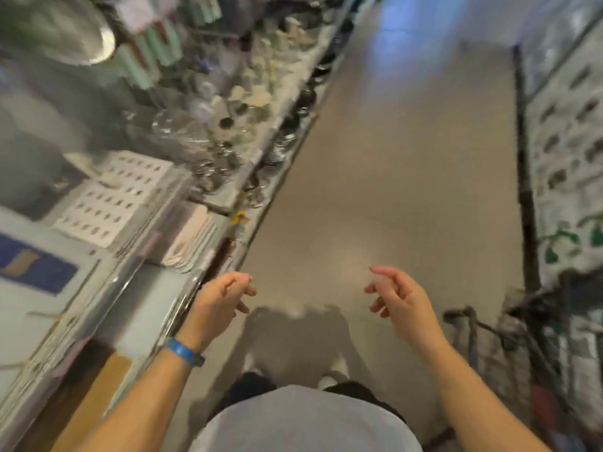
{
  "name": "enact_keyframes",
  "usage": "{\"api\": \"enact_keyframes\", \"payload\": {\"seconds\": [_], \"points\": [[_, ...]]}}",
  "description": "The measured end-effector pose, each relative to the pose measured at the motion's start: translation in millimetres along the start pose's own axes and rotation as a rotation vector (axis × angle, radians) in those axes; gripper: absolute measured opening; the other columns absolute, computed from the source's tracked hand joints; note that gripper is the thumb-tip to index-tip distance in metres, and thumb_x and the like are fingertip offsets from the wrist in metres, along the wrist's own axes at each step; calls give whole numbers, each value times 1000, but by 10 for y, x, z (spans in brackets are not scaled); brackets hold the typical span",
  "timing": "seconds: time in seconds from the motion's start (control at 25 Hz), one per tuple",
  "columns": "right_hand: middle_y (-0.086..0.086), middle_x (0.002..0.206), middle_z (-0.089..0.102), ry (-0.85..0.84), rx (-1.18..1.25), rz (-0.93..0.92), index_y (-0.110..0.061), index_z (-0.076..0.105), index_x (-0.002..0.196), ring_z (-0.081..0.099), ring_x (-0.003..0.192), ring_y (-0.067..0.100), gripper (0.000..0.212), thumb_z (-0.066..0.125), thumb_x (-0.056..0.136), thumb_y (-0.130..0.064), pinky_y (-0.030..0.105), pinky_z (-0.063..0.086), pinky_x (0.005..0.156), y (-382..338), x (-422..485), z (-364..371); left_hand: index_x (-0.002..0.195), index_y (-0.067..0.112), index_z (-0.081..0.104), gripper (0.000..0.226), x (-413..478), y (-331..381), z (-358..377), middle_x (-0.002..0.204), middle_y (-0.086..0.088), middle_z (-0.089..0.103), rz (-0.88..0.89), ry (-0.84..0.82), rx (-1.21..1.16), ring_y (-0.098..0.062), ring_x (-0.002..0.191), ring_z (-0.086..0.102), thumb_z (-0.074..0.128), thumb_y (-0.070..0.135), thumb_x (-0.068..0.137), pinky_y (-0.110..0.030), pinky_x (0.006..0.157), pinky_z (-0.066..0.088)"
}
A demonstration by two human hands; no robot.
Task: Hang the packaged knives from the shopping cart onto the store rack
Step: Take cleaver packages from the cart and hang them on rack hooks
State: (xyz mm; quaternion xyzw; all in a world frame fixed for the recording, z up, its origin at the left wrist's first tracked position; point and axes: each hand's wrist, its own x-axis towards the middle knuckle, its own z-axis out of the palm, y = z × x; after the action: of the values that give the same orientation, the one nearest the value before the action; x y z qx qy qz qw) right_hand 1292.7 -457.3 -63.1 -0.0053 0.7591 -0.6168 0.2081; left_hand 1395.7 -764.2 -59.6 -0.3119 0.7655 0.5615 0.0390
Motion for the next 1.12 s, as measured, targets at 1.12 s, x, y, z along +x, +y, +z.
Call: {"api": "enact_keyframes", "payload": {"seconds": [1.12], "points": [[-10, 87, 76, 1189, 519, 531, -36, 71, 101, 63, 59, 0, 15, 57, 103, -30, 13, 45, 52, 1074, -366, -2681, 92, 28, 69, 21, 1409, 2251, 5709, 82, 4, 74, 418, -1279, 878, -10, 60, 68, 51, 31, 100, -22, 54, 45]]}}
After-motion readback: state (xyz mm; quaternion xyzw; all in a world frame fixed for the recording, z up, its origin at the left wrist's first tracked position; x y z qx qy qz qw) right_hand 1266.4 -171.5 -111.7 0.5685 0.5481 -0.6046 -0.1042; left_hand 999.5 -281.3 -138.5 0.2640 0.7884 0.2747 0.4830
